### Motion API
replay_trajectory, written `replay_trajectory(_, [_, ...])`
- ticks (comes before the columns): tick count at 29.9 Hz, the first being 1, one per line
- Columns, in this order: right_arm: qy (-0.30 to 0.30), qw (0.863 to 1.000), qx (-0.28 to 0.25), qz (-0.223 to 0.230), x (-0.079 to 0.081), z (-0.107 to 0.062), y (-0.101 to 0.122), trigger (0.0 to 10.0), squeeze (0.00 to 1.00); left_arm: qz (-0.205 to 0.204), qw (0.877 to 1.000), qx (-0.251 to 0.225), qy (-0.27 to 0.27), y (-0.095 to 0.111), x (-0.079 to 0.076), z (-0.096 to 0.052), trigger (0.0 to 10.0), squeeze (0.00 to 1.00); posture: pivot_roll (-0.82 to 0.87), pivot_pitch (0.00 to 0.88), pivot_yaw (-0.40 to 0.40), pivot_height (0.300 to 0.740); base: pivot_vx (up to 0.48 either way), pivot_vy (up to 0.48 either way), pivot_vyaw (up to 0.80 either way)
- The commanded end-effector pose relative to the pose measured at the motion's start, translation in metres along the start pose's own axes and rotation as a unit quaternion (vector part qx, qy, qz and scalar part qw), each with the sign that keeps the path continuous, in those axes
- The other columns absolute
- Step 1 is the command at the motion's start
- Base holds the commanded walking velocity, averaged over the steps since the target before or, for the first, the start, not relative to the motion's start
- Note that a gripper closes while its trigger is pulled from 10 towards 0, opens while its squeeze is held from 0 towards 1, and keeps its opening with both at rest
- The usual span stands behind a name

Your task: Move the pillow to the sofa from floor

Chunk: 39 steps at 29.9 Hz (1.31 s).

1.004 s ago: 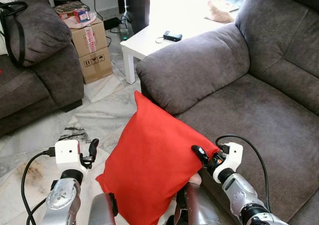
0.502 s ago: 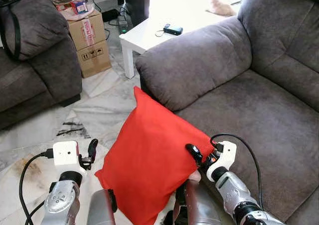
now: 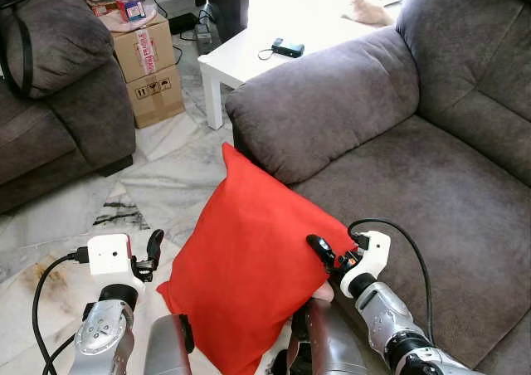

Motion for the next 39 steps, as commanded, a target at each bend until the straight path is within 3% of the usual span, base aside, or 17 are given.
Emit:
replay_trajectory(1, [-0.003, 1.000, 0.004, 0.005, -0.0023, -0.0025, -0.0039, 0.0, 0.00, -0.002, 1.000, 0.018, 0.006, -0.0070, 0.0019, -0.0038, 10.0, 0.00, 0.13, 0.206, -0.105, 0.585, 0.000, 0.000, 0.00])
replay_trajectory(39, [0.011, 1.000, 0.000, -0.004, 0.0012, -0.0032, -0.0068, 0.0, 0.00, -0.002, 1.000, 0.018, 0.000, -0.0070, -0.0006, -0.0002, 10.0, 0.00, 0.12, 0.198, -0.093, 0.585, 0.000, 0.000, 0.00])
Point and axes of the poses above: a point about 5 cm out from each wrist's last joint towards the gripper, its own z axis pointing out of the wrist towards the gripper, its own y axis along the axis of the wrist's last joint, x = y × z, the point moved 2 cm from there along z, pointing out of the wrist towards the gripper, and after that the axes turned 3 degrees about -z, right-handed, at the moved point
